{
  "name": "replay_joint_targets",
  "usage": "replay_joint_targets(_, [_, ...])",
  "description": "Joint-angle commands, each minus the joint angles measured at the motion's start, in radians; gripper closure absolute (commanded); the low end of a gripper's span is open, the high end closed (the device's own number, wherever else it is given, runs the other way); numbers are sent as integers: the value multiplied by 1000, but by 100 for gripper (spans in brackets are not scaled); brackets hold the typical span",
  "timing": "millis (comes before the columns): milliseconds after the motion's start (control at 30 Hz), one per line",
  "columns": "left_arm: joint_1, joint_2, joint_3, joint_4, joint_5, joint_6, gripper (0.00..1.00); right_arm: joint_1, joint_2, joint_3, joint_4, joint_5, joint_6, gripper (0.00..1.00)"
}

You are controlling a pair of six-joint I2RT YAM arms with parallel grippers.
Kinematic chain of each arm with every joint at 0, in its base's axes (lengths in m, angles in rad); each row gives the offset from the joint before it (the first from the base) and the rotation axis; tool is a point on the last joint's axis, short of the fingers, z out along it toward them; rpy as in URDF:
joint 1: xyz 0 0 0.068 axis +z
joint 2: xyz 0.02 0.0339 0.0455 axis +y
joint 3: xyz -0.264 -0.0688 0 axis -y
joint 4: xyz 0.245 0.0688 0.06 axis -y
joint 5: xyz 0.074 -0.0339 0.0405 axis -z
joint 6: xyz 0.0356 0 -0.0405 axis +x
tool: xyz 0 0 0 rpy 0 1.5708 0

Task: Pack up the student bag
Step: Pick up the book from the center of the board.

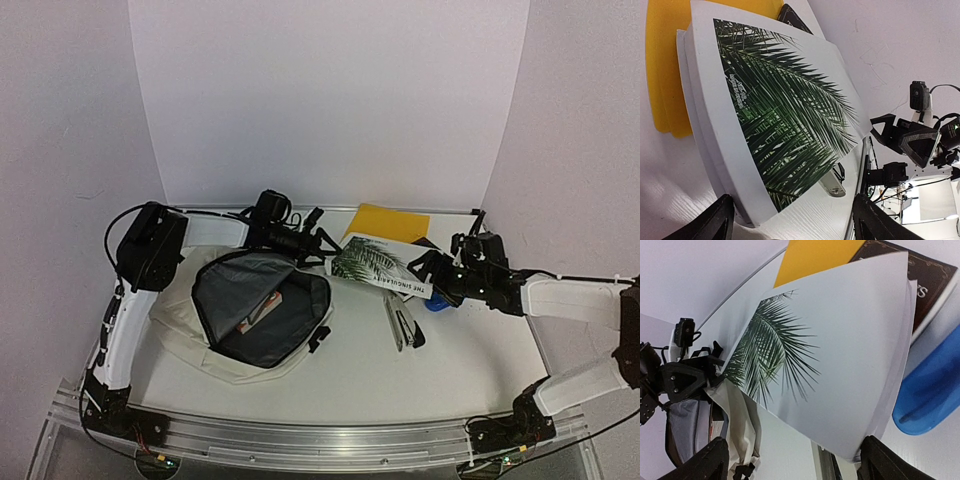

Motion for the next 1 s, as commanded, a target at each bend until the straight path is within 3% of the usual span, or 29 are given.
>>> replay_joint_targets(0, [-3,-110,20,-104,-67,70,17,9,-45,-40,-10,48,85,7])
replay_joint_targets(233, [-4,-107,85,-172,-238,119,16,4,-51,-77,-1,81,162,2])
replay_joint_targets(733, [-14,48,185,-123,-143,53,22,-30,100,-156,237,-53,305,2])
replay_joint_targets(933, [-14,79,192,-130,-128,52,24,-60,182,-228,467,-111,387,2])
replay_joint_targets(967, [-14,86,191,-132,-122,51,28,-63,197,-257,541,-126,419,2])
